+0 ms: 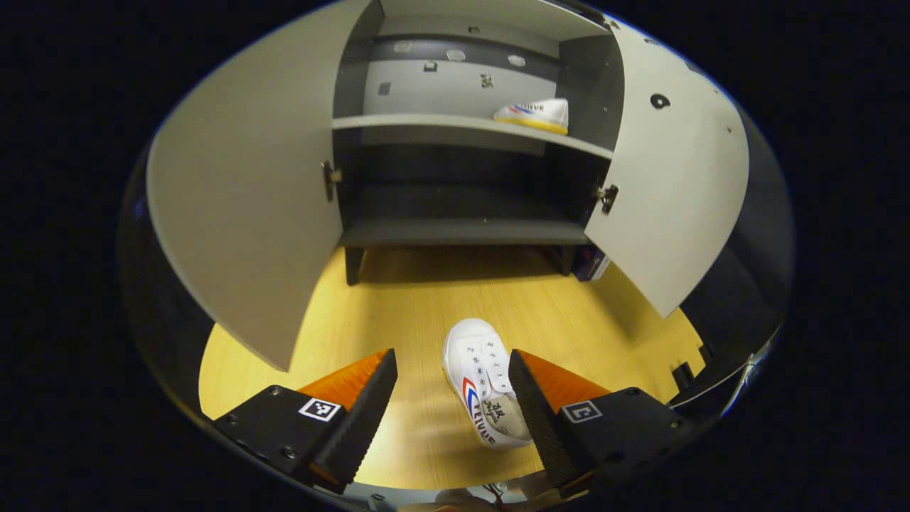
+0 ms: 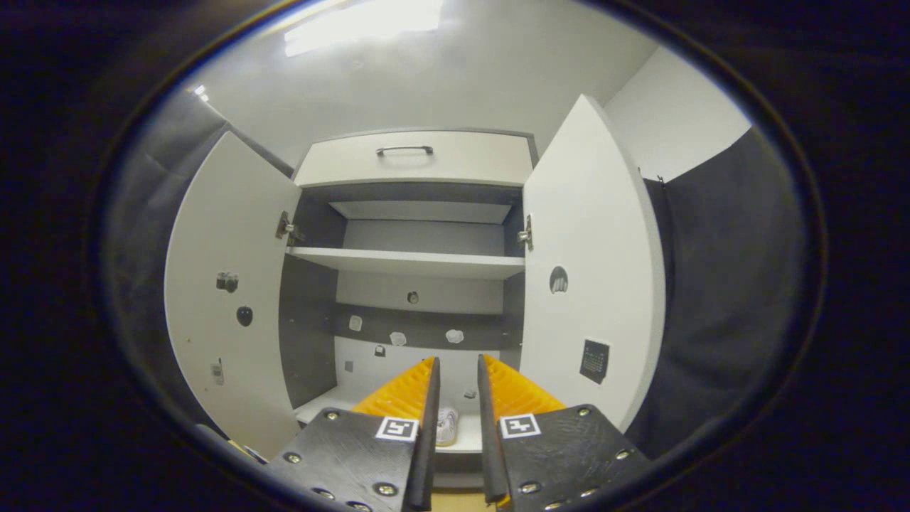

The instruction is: Grab one shoe with the right hand and put it into the shoe cabinet, grab the other shoe with the left hand and put it into the shoe cabinet; then close the right door with the right hand and the left door with the left hand.

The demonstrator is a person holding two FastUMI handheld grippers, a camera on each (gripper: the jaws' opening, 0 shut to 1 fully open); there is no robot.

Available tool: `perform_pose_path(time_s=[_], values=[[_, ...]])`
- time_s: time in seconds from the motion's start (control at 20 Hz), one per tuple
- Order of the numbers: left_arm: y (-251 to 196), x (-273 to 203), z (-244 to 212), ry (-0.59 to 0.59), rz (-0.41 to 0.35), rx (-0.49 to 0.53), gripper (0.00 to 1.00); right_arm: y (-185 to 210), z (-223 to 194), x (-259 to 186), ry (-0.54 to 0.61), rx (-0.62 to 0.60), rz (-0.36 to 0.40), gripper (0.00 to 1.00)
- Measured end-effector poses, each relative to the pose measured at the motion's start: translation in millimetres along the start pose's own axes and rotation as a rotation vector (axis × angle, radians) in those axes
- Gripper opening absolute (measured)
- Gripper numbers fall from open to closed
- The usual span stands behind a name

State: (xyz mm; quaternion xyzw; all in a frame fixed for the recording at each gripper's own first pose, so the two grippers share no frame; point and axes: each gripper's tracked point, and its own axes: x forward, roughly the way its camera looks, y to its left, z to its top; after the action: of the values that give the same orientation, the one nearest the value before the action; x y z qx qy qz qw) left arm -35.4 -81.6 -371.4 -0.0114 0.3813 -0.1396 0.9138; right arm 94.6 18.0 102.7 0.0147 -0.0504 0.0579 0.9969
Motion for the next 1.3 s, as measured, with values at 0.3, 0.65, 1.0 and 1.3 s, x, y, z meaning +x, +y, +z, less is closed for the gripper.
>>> perform_pose_path(time_s=[0.3, 0.65, 1.0, 1.3], values=[[-5, 65, -58, 0.189, -0.021, -0.069, 0.92, -41, 22, -33, -0.036, -0.043, -0.091, 0.24], [-9, 92, -92, 0.287, -0.028, -0.129, 0.9, -70, 30, -53, -0.042, -0.08, -0.151, 0.27], [-6, 89, -81, 0.267, -0.004, -0.135, 0.18, -73, 30, -57, -0.046, -0.081, -0.152, 0.27], [-11, 70, -31, 0.191, -0.005, -0.028, 0.1, -74, 27, -55, -0.041, -0.077, -0.146, 0.27]])
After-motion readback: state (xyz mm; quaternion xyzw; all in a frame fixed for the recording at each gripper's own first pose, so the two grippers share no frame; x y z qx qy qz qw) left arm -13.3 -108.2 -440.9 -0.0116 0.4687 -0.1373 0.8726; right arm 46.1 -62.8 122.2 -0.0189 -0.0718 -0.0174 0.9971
